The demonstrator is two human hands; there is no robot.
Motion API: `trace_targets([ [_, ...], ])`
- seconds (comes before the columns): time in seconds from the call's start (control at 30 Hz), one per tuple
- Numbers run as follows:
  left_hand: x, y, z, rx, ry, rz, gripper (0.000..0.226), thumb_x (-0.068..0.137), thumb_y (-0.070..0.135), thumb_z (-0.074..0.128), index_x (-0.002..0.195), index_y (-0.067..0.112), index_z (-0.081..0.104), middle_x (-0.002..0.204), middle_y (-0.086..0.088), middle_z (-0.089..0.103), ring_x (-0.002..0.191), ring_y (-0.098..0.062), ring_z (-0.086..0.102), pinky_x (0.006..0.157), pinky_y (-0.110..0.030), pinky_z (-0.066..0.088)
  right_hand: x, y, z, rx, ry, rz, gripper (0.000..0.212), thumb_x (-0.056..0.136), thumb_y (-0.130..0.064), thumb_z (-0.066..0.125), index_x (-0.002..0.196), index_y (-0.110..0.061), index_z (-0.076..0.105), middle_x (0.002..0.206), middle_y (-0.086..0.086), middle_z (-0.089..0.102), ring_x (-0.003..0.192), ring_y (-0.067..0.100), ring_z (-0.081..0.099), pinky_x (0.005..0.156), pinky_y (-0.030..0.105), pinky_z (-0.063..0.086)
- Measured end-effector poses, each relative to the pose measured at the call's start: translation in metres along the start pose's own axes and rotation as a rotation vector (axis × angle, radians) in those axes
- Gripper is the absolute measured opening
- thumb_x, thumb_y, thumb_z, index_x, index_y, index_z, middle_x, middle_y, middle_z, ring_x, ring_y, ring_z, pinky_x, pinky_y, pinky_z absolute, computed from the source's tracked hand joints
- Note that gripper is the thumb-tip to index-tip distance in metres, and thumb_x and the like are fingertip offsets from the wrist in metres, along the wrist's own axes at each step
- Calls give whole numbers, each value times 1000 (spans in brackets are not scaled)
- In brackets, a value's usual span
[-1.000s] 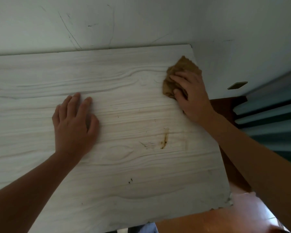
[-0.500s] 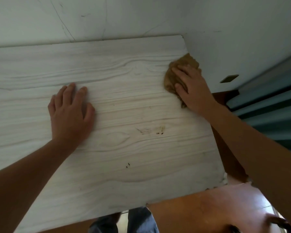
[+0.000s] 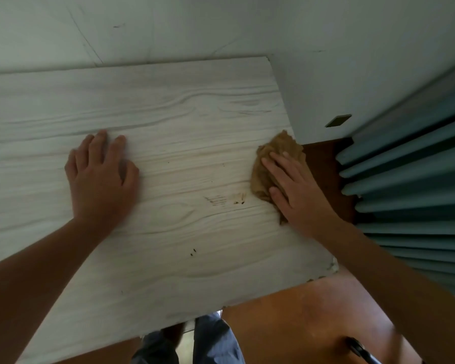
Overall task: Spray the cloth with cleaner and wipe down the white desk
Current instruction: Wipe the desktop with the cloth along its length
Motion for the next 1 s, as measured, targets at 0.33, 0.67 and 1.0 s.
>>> trace_targets([
  [0.33, 0, 1, 0, -7, -1, -4, 59, 93, 38, 41, 149, 20, 48, 162, -14, 37, 152, -35, 27, 124, -53, 17, 94, 39, -10, 101, 92, 159, 57, 106, -27, 39, 159, -13, 22, 166, 11, 16, 153, 33, 11, 125, 39, 10],
  [0.67, 1, -2, -1, -37, -8, 5, 59, 94, 37, 39, 148, 17, 50, 162, -15, 38, 152, -36, 27, 124, -55, 17, -16, -18, 17, 15, 132, 256, 60, 103, -40, 28, 159, -17, 23, 165, 6, 21, 154, 28, 11, 126, 45, 8],
  [1.0, -36, -23, -31, -172, -52, 195, 51, 92, 34, 43, 132, 11, 64, 147, -14, 56, 135, -39, 51, 114, -53, 35, -72, -105, 54, 5, 187, 341, 59, 103, -37, 31, 158, -17, 26, 164, 7, 24, 154, 27, 13, 126, 43, 7],
])
Point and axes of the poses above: each hand's wrist, its own x-axis towards the middle knuckle, its own z-axis out of the palm, y = z × x, the point moved 4 cm from there along x, towards the middle knuckle
